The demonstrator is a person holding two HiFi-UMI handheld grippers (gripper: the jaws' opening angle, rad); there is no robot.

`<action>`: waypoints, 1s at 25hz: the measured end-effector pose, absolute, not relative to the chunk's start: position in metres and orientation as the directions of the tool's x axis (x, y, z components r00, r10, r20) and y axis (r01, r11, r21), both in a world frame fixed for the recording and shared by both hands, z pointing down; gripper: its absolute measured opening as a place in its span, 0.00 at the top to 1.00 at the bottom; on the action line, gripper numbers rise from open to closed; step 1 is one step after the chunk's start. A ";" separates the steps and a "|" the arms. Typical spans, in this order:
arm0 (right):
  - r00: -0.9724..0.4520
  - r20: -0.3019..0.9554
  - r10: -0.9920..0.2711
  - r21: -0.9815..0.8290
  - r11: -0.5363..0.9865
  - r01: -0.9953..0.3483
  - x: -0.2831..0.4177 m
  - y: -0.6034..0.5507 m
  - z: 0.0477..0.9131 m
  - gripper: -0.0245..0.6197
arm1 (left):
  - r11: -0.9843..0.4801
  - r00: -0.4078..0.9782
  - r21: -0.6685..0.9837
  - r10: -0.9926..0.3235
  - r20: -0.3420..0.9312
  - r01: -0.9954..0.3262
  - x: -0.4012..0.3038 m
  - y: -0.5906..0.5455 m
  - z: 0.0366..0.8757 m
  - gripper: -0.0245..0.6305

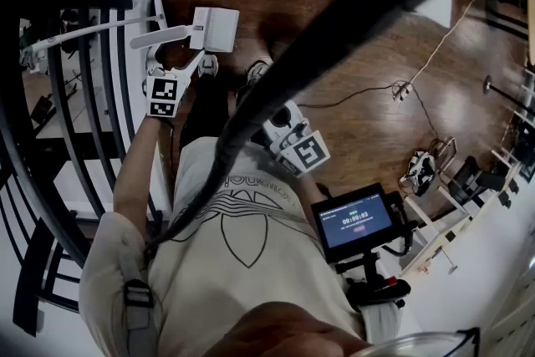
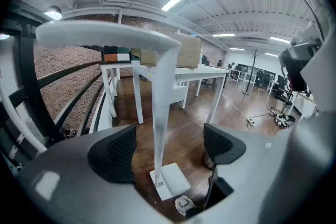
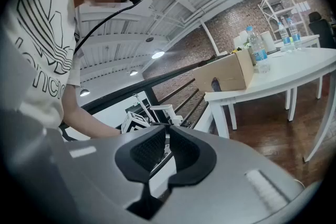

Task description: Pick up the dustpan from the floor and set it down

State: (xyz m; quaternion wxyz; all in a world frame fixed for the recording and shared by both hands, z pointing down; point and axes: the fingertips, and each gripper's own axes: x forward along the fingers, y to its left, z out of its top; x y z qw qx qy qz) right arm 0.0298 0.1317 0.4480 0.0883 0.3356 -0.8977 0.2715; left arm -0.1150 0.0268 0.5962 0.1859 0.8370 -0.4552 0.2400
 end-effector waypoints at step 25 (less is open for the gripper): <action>-0.707 0.372 -0.601 -0.444 0.554 -0.705 0.030 0.123 0.494 0.92 | -0.591 0.538 0.062 -0.680 0.499 -0.804 -0.106 -0.039 0.609 0.85</action>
